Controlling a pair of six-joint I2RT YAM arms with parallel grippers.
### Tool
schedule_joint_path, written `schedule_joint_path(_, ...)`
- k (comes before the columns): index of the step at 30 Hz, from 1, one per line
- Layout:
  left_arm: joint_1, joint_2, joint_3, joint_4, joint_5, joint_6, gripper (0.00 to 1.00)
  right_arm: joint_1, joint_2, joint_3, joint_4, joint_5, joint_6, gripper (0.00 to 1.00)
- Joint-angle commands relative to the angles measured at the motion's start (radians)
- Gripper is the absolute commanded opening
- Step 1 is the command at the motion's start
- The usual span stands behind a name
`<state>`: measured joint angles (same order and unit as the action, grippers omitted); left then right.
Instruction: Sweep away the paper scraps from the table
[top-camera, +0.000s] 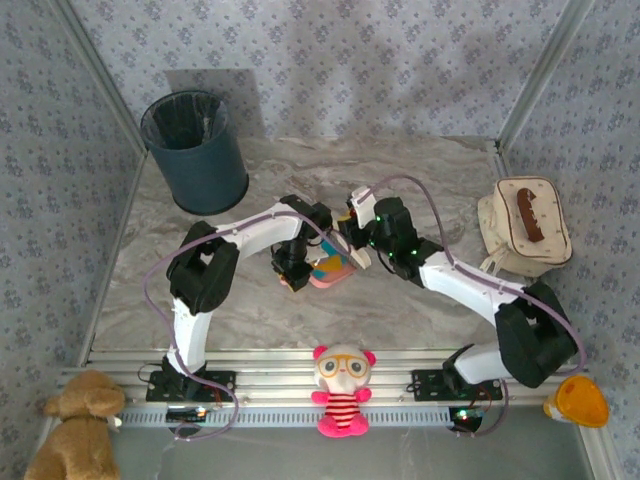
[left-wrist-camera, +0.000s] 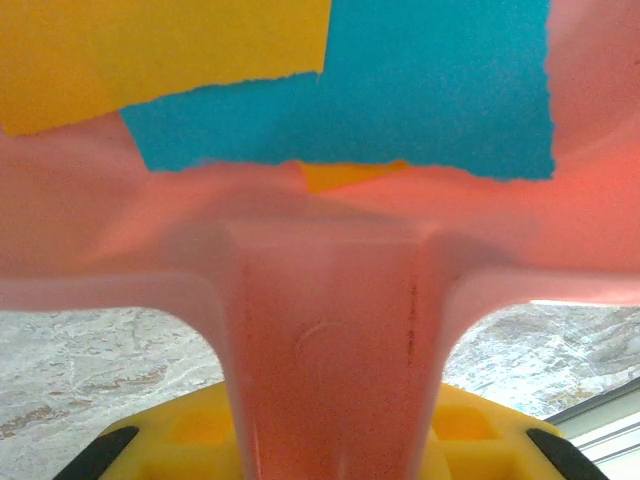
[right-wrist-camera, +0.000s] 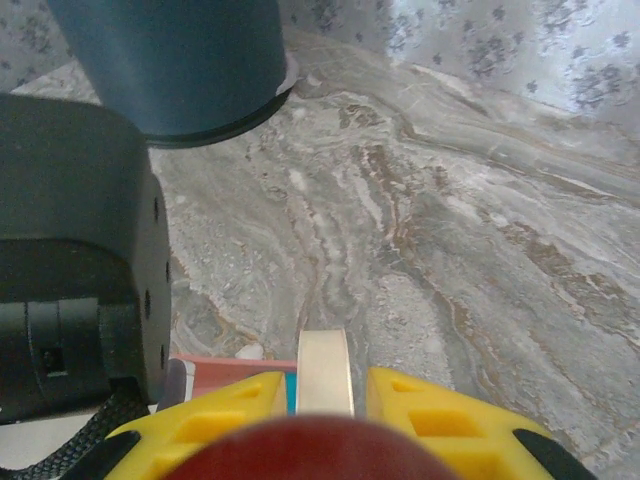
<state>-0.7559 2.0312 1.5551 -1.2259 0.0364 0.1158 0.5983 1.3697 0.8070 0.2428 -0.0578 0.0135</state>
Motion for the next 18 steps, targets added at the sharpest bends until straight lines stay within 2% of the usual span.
schedule_joint_path(1, -0.007, 0.017, 0.006, 0.001, 0.008, 0.015, 0.00, 0.009, -0.059, 0.001, 0.045, 0.085, 0.039, 0.00)
schedule_joint_path(8, -0.007, 0.020, 0.010, 0.002, 0.008, 0.016, 0.00, 0.012, -0.073, 0.010, -0.035, 0.304, 0.045, 0.00)
schedule_joint_path(18, -0.009, 0.017, 0.014, 0.007, 0.010, 0.018, 0.00, 0.031, 0.017, 0.109, -0.173, 0.334, 0.053, 0.00)
